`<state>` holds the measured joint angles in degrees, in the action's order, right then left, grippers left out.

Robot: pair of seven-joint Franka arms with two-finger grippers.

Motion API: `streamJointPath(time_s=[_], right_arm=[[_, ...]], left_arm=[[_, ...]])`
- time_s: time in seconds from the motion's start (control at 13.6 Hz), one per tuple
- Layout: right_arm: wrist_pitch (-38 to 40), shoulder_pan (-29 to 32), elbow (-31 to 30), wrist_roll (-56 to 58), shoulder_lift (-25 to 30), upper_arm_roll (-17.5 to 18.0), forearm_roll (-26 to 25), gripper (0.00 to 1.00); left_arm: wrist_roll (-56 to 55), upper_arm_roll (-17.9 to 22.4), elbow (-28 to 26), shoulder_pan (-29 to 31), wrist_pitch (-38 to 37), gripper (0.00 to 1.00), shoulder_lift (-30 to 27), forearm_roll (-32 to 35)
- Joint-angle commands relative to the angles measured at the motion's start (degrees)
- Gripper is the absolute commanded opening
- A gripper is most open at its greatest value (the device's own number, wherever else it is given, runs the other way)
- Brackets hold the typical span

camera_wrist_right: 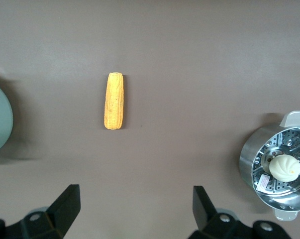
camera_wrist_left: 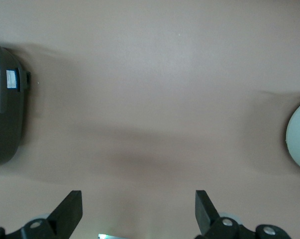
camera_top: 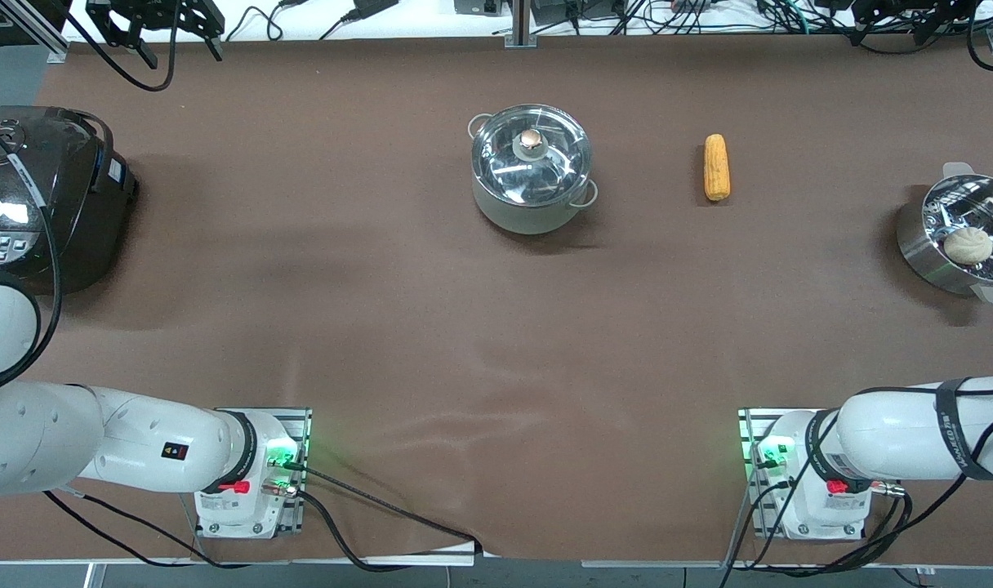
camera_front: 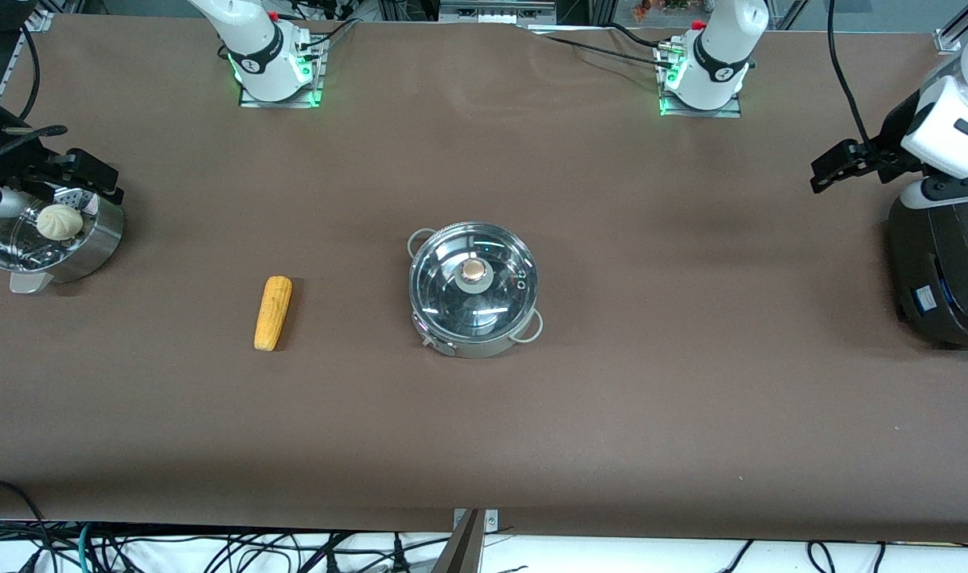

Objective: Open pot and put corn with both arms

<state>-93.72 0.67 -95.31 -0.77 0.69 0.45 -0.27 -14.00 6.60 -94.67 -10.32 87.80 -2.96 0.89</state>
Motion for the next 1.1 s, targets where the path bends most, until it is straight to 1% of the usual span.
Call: streamJointPath(time_s=[0.0, 1.03], right_arm=[[0.65, 0.47, 1.36, -0.81, -0.52, 0.51, 0.71, 1.0], [0.91, 0.64, 1.45, -0.28, -0.61, 0.51, 0.62, 1.0]], left_arm=[[-0.24, -0.45, 2.03, 0.57, -0.87, 1.0, 0.59, 1.22], [0.02, -0.89, 1.94, 0.21, -1.49, 1.0, 1.12, 0.43]])
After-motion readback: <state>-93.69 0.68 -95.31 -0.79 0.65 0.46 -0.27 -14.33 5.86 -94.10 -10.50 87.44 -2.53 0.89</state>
